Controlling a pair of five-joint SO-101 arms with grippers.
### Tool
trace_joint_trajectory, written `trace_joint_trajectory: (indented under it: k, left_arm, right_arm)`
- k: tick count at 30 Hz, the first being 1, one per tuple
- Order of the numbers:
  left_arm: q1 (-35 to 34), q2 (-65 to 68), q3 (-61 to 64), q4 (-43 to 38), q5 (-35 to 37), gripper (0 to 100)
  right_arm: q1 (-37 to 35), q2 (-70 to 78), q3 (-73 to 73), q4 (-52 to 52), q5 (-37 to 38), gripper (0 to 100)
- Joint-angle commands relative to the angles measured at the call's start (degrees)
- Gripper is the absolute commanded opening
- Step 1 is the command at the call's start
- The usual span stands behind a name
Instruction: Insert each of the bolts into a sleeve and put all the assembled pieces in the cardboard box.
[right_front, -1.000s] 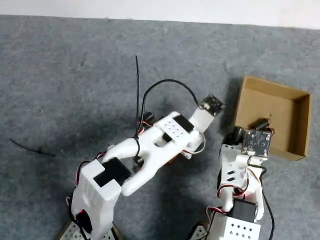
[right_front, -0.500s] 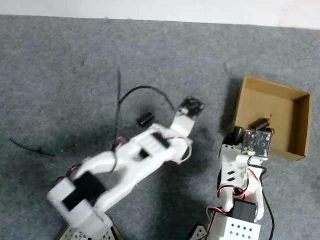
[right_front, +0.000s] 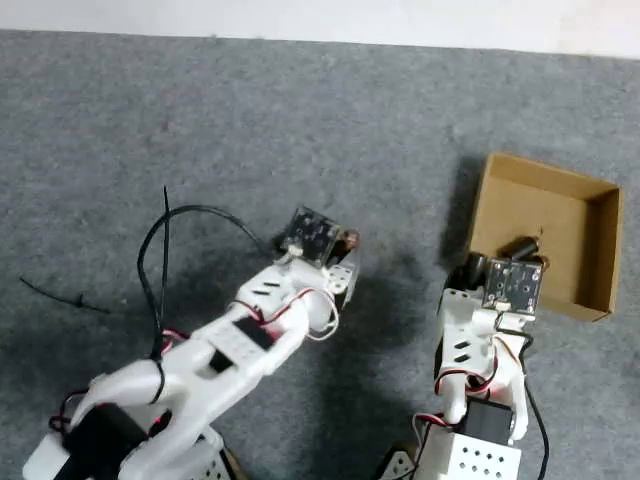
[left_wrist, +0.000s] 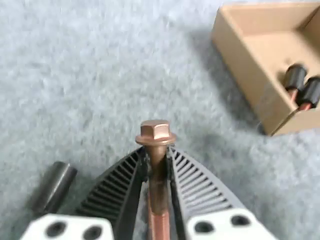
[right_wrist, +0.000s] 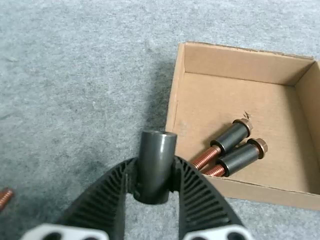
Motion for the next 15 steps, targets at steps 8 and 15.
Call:
trace_joint_trajectory:
  k: [8, 15]
  left_arm:
    - [-8.40, -10.86, 6.73, -19.96, 19.16, 0]
    - [-11.47, -23.87, 11.82, -20.22, 29.71, 1]
  right_arm:
    - [-19.12, -1.19, 4.18, -3.65, 10.73, 0.5]
    - [-32.57, -1.19, 6.73, -3.82, 18.64, 0.5]
